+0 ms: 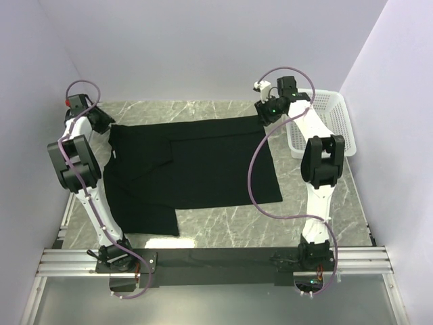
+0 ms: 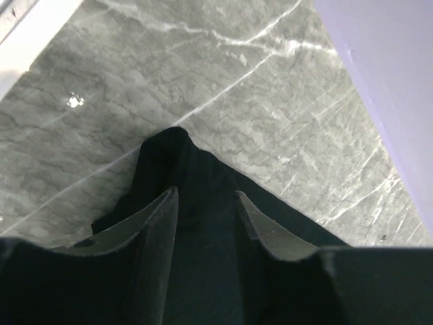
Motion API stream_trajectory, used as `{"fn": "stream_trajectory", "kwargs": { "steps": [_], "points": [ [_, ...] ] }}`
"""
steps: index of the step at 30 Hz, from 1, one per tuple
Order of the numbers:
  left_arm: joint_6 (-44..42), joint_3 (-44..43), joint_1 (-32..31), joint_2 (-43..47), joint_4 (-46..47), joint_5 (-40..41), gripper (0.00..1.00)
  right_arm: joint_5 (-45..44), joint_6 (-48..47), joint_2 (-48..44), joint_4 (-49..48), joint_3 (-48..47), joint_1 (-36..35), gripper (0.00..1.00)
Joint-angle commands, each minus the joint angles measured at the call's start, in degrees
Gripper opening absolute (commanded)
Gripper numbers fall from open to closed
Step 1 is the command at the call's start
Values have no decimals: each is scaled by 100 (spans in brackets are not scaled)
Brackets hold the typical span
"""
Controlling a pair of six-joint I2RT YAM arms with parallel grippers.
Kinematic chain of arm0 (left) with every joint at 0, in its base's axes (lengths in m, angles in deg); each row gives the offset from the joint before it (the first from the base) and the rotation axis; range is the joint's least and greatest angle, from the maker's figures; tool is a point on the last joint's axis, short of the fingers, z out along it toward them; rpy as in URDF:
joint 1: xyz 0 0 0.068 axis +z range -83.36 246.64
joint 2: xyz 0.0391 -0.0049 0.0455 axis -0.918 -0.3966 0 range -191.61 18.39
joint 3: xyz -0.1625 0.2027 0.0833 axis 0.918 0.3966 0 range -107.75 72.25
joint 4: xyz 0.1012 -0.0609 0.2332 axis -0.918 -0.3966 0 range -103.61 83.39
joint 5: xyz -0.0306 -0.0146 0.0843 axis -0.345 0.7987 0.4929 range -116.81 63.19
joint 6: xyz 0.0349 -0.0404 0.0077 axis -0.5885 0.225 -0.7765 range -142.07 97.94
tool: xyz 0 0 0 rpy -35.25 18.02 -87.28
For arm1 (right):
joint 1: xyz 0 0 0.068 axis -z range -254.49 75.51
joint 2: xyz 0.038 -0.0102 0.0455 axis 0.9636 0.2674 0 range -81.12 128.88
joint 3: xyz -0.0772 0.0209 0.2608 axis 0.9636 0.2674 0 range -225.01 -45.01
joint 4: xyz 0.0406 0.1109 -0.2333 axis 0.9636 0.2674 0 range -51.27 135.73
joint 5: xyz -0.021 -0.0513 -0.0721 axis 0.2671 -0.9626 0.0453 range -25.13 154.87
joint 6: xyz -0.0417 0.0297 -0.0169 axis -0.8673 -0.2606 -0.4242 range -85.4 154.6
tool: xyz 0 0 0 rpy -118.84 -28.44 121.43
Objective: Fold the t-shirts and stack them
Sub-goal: Fold the tshirt
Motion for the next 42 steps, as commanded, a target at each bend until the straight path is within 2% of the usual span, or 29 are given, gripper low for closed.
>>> {"fn": "stream_trajectory", "kwargs": {
  "steps": [1, 6, 9, 16, 24, 30, 32, 34, 42],
  "points": [
    [137, -43, 115, 211, 387, -245, 43, -555, -337, 39, 229, -185, -44, 46],
    [339, -489, 115, -69, 431, -500, 39, -573, -347, -67, 52, 106, -123, 46],
    [410, -876, 124, -386, 37, -281, 40, -494, -268, -136, 27, 185, -141, 46],
    [401, -975, 107, -588, -149, 1, 39, -432, -241, -374, -97, 571, -132, 46],
    [427, -1151, 115, -843, -220, -17, 38, -336, -153, -339, -18, 528, -141, 46],
    [542, -1160, 115, -940, -167, -78, 23, -336, -153, -435, -35, 598, -132, 46],
    [594, -1063, 115, -888, -105, -52, 8, -344, -153, -444, -35, 633, -132, 46],
    [647, -984, 107, -774, -44, 36, 1, -344, -153, -471, -35, 668, -132, 46],
    [858, -360, 115, -123, 79, 949, 0, -344, -127, -489, -88, 791, -132, 46]
  ]
}}
